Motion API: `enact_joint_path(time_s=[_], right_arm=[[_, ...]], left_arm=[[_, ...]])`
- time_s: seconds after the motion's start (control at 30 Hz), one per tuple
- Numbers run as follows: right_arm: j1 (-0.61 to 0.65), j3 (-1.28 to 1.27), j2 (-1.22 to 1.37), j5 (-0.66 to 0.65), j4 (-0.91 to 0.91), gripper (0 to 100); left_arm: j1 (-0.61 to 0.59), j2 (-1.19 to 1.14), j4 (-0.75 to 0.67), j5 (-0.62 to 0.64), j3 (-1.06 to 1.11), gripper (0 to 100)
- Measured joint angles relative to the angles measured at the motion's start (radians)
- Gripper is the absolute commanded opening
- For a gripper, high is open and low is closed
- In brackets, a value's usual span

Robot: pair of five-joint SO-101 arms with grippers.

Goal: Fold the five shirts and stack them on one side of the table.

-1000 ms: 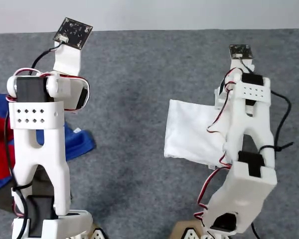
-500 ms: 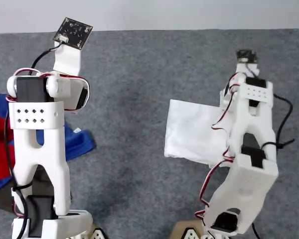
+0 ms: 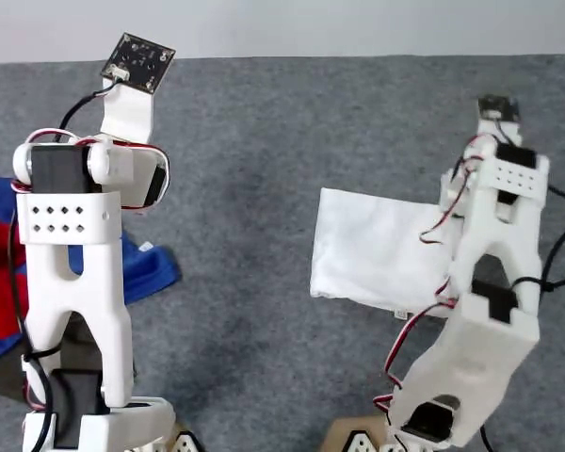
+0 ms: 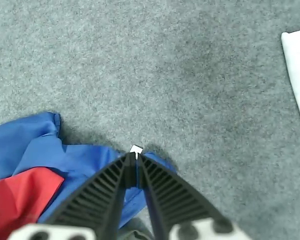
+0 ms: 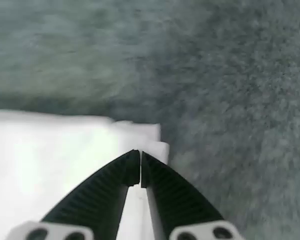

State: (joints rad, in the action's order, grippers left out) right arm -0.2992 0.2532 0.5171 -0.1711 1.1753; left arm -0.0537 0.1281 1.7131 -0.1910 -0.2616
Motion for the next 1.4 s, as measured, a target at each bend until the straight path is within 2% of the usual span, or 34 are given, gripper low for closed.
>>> enact_joint_path(time_s=[0.1, 0.27, 0.53, 0.8, 1.1, 1.23, 1.4], right_arm=[[-0.011, 0.003, 0.106, -0.021, -0.061, 1.0], [-0.002, 0.112, 0.109, -0.021, 0.006, 1.0], [0.091, 0.206, -0.087, -0.021, 0.244, 1.0], [0.103, 0.203, -0.157, -0.021, 0.572, 1.0], [0.043, -0.103, -0.203, -0.031, 0.560, 1.0], [0.029, -0.279, -0.203, -0.058, 0.456, 1.0], [0.015, -0.493, -0.203, -0.066, 0.233, 1.0]], left_arm=[[0.000, 0.000, 0.000, 0.000, 0.000, 1], [0.000, 0.000, 0.000, 0.000, 0.000, 1], [0.000, 0.000, 0.000, 0.000, 0.000, 1], [0.000, 0.000, 0.000, 0.000, 0.000, 1], [0.000, 0.000, 0.000, 0.000, 0.000, 1], [0.000, 0.000, 0.000, 0.000, 0.000, 1], [0.000, 0.000, 0.000, 0.000, 0.000, 1]])
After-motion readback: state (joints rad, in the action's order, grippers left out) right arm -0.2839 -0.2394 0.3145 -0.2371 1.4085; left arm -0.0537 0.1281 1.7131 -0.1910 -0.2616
